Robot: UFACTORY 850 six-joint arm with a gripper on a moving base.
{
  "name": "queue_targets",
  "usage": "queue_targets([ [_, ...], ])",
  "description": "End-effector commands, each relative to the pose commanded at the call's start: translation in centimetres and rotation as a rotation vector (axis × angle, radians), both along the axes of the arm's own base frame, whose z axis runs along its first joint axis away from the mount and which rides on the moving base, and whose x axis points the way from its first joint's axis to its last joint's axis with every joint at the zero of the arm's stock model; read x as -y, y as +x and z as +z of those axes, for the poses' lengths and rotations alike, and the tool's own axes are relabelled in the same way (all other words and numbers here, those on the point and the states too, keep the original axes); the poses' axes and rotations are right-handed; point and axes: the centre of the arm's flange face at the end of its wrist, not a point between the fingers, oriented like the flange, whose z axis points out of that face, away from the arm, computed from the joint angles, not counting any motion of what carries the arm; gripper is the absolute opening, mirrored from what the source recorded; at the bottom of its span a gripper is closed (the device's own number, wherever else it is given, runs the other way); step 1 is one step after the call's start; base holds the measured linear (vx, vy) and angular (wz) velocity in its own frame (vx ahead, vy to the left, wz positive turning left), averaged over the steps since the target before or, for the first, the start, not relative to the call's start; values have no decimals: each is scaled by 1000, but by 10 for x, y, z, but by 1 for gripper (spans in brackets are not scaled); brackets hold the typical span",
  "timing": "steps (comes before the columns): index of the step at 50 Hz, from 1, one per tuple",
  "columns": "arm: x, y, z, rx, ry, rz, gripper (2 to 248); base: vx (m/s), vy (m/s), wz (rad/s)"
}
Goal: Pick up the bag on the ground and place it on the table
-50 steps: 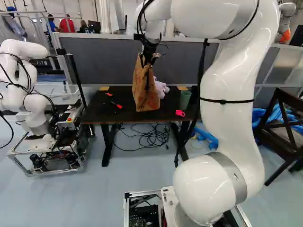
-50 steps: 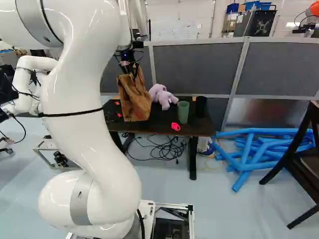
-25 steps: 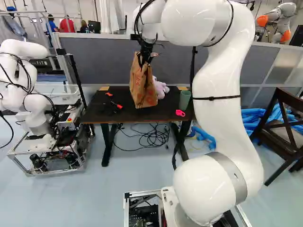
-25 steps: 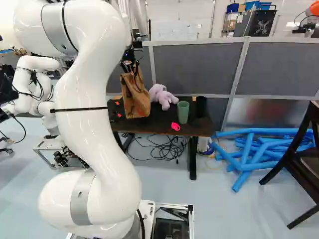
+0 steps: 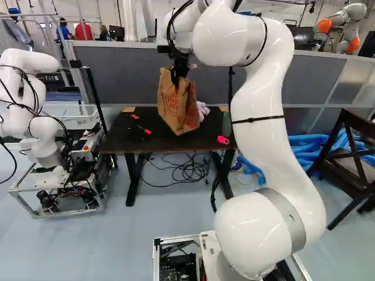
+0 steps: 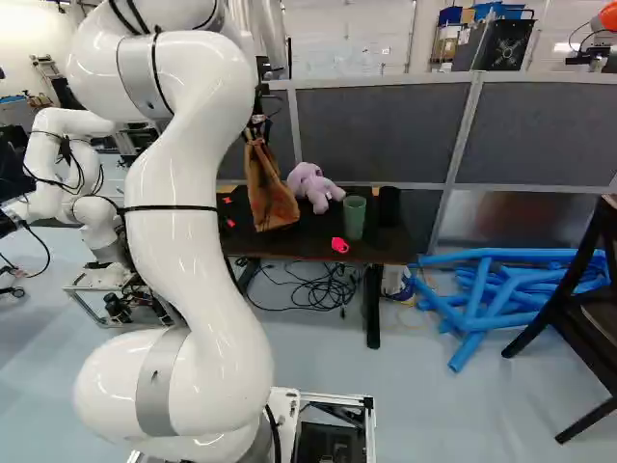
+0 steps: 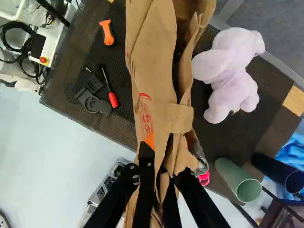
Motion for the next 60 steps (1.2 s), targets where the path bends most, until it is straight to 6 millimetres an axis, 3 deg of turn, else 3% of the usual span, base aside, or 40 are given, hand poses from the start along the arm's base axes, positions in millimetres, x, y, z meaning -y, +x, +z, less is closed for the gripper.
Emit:
queue_targets([
  [25, -9, 9, -3, -13, -5, 26, 21, 0, 0, 0],
  [60, -13, 29, -51, -11, -6, 22, 21, 0, 0, 0],
])
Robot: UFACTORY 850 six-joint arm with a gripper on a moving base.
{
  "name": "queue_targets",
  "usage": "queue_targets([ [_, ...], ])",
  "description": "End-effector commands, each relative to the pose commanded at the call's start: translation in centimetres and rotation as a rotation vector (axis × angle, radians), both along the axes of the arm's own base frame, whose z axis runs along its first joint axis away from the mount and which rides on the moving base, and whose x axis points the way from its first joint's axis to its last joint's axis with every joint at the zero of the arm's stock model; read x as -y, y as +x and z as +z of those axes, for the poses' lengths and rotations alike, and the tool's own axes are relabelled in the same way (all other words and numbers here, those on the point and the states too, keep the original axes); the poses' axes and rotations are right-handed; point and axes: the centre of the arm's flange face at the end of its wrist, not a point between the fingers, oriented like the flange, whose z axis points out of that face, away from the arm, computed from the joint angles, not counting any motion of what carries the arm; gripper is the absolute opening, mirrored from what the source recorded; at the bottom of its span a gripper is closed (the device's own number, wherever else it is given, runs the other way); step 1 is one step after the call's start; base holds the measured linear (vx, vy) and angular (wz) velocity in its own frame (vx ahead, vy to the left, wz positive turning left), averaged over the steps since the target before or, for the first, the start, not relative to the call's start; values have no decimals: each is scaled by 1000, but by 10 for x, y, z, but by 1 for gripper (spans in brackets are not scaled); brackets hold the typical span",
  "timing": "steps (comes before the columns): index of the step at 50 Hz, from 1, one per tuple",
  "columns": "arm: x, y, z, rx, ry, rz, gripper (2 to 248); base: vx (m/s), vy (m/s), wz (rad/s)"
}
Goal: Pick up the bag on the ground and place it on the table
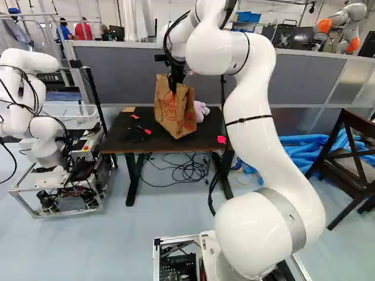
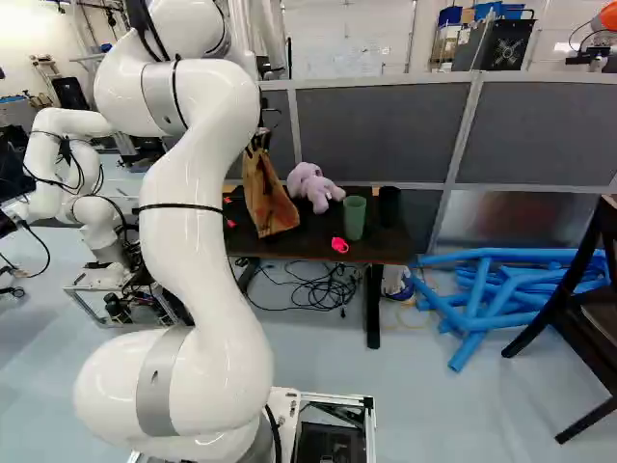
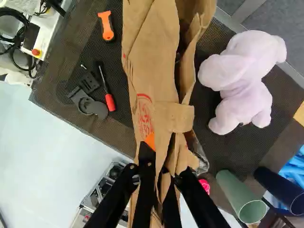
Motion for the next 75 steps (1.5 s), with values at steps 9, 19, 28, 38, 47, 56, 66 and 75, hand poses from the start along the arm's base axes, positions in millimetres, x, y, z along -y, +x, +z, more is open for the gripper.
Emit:
queue_targets([
  [9, -1, 4, -12, 16, 2, -1, 21, 0, 0, 0],
  [19, -3, 6, -27, 6, 0, -1, 21, 0, 0, 0],
  [28, -3, 7, -35, -7, -2, -1, 21, 0, 0, 0],
  [38, -3, 7, -36, -8, -3, 0, 21, 0, 0, 0],
  [47, -3, 7, -36, -8, -3, 0, 57, 0, 0, 0],
  [56, -3, 7, -36, -8, -3, 0, 91, 0, 0, 0],
  [66, -3, 7, -36, -9, -3, 0, 161, 0, 0, 0],
  [75, -3, 4, -33, -7, -3, 0, 235, 0, 0, 0],
])
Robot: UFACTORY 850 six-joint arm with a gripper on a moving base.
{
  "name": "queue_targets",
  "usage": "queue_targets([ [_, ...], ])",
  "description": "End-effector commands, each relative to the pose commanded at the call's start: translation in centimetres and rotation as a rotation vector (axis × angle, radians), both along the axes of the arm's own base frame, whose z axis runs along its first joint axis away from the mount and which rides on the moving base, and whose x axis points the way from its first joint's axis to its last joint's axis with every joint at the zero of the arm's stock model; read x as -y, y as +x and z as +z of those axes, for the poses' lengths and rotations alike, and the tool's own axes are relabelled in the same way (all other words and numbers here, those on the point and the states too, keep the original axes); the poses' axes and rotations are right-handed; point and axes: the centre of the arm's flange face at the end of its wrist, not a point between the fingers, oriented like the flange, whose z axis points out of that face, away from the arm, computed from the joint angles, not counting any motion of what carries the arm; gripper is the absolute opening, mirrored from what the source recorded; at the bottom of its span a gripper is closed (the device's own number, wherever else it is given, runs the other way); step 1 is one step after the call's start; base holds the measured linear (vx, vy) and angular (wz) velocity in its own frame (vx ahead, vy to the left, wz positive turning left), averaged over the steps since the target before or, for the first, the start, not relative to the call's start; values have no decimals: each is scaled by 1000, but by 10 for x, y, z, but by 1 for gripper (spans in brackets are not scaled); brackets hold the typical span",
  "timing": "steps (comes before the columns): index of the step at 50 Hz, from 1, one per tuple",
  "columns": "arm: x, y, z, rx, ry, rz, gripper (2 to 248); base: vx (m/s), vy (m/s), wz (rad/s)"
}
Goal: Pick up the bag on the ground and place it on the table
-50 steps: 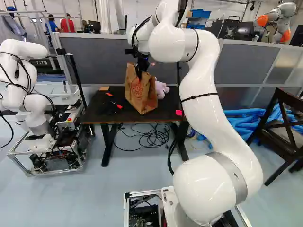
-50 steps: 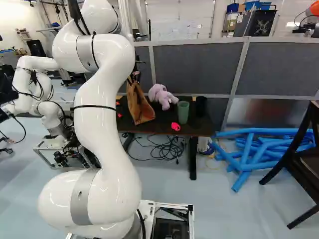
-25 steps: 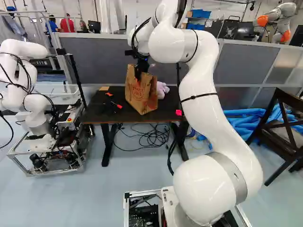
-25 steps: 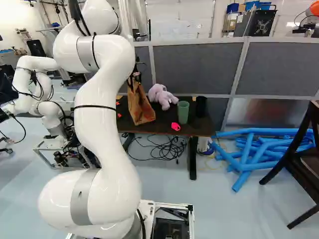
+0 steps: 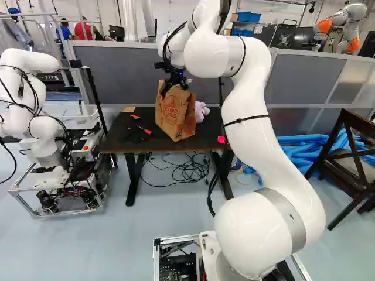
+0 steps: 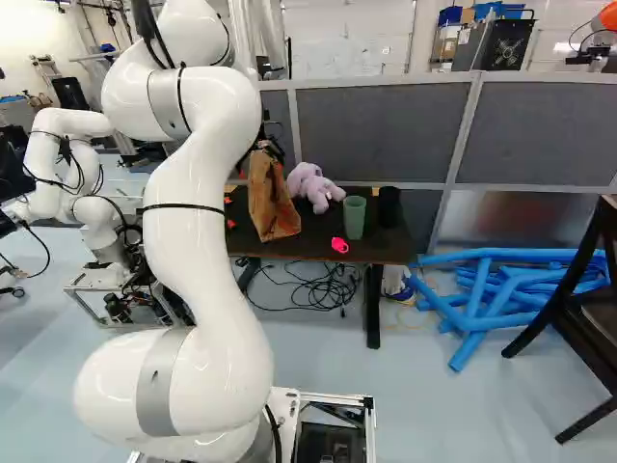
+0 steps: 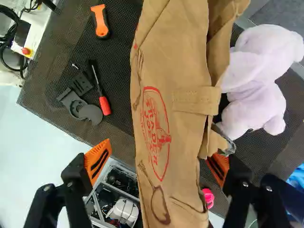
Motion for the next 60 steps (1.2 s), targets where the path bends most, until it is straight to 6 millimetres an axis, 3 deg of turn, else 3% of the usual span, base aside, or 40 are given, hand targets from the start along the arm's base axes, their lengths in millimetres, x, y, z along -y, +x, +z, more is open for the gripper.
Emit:
queue_targets([
  [2, 0, -1, 2, 2, 0, 0, 235, 0, 0, 0],
  [3, 0, -2, 4, 3, 1, 0, 247, 0, 0, 0],
  [39, 5, -44, 56, -6, 0, 8, 247, 0, 0, 0],
  [60, 41, -62, 86, -29, -2, -37, 247, 0, 0, 0],
])
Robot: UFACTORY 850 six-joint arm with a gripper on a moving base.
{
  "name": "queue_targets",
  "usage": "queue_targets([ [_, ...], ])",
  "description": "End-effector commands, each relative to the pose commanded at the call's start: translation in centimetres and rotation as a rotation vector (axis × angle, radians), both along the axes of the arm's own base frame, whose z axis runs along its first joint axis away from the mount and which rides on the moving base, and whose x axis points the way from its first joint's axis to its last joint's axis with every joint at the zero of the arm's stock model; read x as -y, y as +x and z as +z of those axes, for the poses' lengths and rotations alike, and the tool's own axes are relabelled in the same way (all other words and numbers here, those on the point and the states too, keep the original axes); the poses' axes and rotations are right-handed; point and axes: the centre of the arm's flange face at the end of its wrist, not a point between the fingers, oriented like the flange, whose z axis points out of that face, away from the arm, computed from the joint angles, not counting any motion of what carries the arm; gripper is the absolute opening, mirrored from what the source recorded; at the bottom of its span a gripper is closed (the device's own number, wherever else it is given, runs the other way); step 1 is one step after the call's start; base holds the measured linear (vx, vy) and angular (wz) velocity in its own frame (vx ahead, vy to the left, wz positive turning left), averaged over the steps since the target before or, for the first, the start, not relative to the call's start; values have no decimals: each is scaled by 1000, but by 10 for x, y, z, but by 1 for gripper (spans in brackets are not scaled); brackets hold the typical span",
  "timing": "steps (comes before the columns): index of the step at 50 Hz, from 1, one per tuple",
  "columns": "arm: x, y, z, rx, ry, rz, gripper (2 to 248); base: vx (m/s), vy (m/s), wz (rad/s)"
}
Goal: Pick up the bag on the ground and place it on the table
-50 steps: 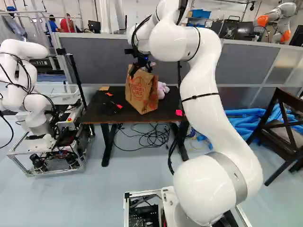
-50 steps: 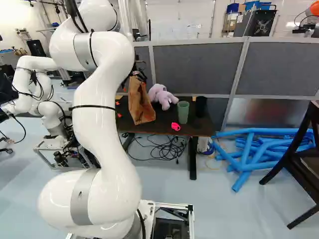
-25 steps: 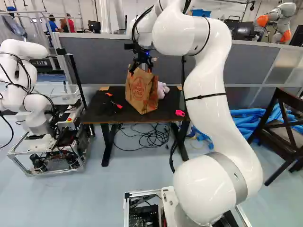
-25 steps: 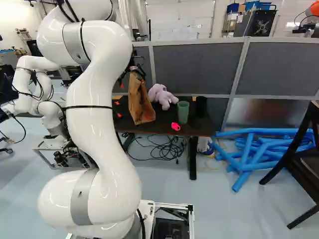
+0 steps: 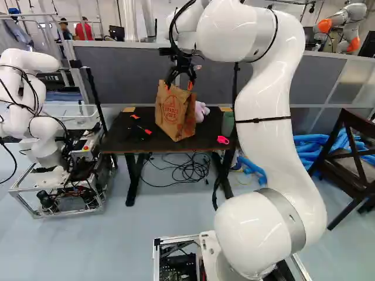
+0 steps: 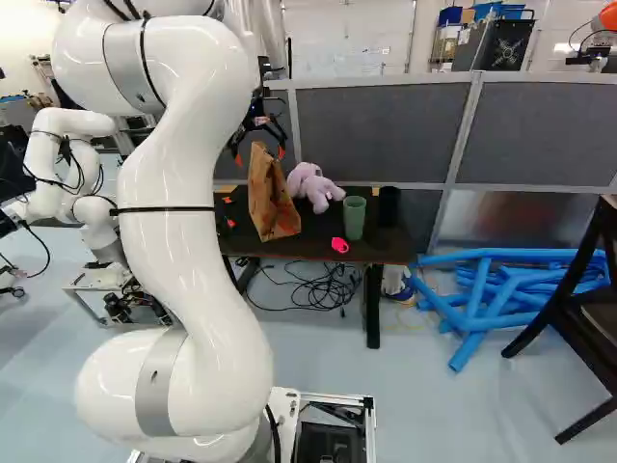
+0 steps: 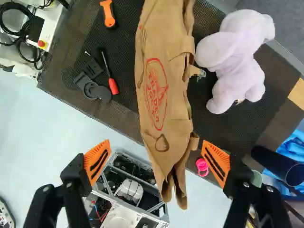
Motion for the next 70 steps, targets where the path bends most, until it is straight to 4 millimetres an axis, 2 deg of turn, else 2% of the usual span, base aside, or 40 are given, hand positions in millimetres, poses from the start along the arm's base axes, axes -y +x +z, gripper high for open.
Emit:
queue_targets([
  [11, 10, -8, 16, -4, 0, -11, 247, 0, 0, 0],
  [28, 12, -24, 41, -10, 0, -9, 247, 0, 0, 0],
  [55, 14, -59, 81, 3, 2, -3, 247, 0, 0, 0],
  [70, 14, -63, 86, 13, 3, -3, 247, 0, 0, 0],
])
